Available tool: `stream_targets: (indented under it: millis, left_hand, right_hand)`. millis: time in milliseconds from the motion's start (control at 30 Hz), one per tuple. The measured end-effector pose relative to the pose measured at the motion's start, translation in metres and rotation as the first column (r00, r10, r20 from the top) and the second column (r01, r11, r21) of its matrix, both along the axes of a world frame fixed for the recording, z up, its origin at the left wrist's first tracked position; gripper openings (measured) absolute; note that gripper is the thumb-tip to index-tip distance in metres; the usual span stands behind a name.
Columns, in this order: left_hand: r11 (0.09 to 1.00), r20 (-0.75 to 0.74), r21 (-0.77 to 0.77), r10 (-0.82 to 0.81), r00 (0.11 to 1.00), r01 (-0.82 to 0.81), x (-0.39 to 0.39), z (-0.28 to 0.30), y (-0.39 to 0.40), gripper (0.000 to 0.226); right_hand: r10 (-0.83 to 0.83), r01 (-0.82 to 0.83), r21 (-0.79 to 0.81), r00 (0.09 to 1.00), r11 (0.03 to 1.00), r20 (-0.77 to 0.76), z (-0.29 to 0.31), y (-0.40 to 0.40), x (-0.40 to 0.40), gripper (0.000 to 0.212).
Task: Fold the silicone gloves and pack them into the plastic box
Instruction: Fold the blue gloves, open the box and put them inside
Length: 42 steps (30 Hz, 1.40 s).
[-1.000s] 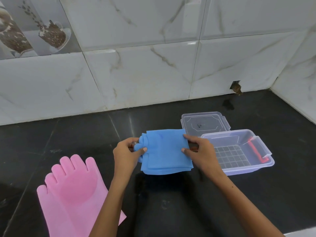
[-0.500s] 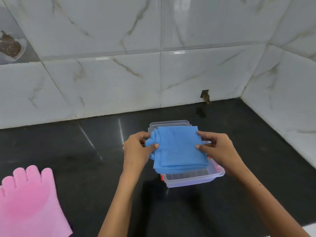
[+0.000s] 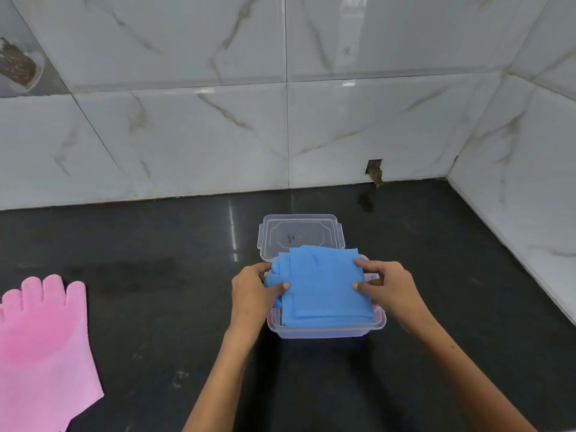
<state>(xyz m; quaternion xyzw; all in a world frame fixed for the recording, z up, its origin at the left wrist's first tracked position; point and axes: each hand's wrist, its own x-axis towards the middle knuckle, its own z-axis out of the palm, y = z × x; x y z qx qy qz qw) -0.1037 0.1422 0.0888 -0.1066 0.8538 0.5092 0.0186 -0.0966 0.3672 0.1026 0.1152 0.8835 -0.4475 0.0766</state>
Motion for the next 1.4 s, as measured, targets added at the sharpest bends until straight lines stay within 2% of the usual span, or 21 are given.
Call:
stream_targets:
  millis: [233,400,700,967,1067,1133,1200,1233,1300,1333,1400]
  left_hand:
    - [0.996,-0.002,-0.087,-0.010,1.000,0.009,-0.001,-0.004,0.004,0.039]
    - [0.995,-0.013,-0.095,-0.028,1.000,0.027,0.003,-0.006,0.009,0.036]
    - [0.990,0.006,-0.132,-0.056,0.998,0.056,0.007,-0.006,0.021,0.046]
    - [0.979,0.011,-0.197,-0.055,0.998,0.056,0.008,-0.009,0.023,0.048]
    - [0.959,0.005,-0.277,-0.068,0.998,0.066,0.012,-0.005,0.024,0.048]
    - [0.903,-0.024,-0.426,-0.073,0.997,0.056,0.015,0.001,0.024,0.051]
    - [0.809,-0.129,-0.588,-0.128,0.983,0.028,0.020,0.011,0.020,0.054]
    - [0.778,-0.210,-0.628,-0.196,0.958,0.022,0.021,0.015,0.017,0.054]
    - [0.726,-0.349,-0.686,-0.391,0.852,0.052,0.021,0.018,0.013,0.051]
    - [0.656,-0.336,-0.747,-0.508,0.793,0.104,0.021,0.018,0.012,0.051]
    - [0.456,-0.127,-0.841,-0.690,0.712,0.292,0.020,0.014,0.013,0.058]
  right_hand:
    - [0.041,-0.040,0.180,0.999,0.983,-0.002,-0.008,0.001,-0.002,0.049]
    - [0.041,-0.039,0.213,0.999,0.976,-0.004,-0.010,0.007,0.000,0.049]
    - [0.004,0.006,0.181,0.998,0.984,-0.058,-0.007,0.016,0.008,0.049]
    - [0.084,-0.080,0.207,0.996,0.975,-0.007,-0.010,0.023,0.006,0.053]
    - [0.121,-0.120,0.257,0.993,0.959,0.012,-0.009,0.020,0.007,0.057]
    - [0.137,-0.138,0.394,0.990,0.908,0.030,-0.008,0.017,0.009,0.060]
    - [0.213,-0.165,0.608,0.977,0.776,-0.007,-0.007,0.015,0.014,0.060]
    - [0.284,-0.187,0.666,0.958,0.722,-0.039,-0.005,0.015,0.016,0.059]
    - [0.474,-0.314,0.694,0.880,0.648,-0.044,-0.002,0.016,0.017,0.059]
    - [0.564,-0.399,0.699,0.826,0.594,-0.007,-0.002,0.018,0.016,0.061]
    - [0.660,-0.510,0.716,0.745,0.476,0.092,-0.004,0.020,0.012,0.064]
